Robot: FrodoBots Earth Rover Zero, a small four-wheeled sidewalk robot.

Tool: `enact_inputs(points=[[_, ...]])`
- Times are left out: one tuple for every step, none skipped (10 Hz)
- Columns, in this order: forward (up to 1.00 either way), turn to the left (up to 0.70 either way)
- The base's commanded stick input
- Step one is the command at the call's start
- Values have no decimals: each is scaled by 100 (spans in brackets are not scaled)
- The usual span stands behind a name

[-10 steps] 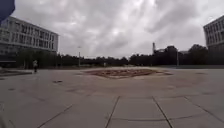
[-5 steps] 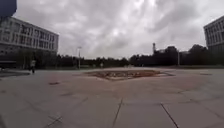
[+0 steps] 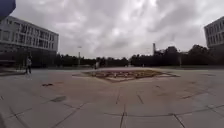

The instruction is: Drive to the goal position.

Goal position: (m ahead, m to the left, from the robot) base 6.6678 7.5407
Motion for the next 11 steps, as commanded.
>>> enact_inputs(points=[[70, 27], [70, 35], [70, 32], [70, 10], [70, 3], [70, 3], [70, 3], [70, 3], [70, 3], [70, 3], [70, 3]])
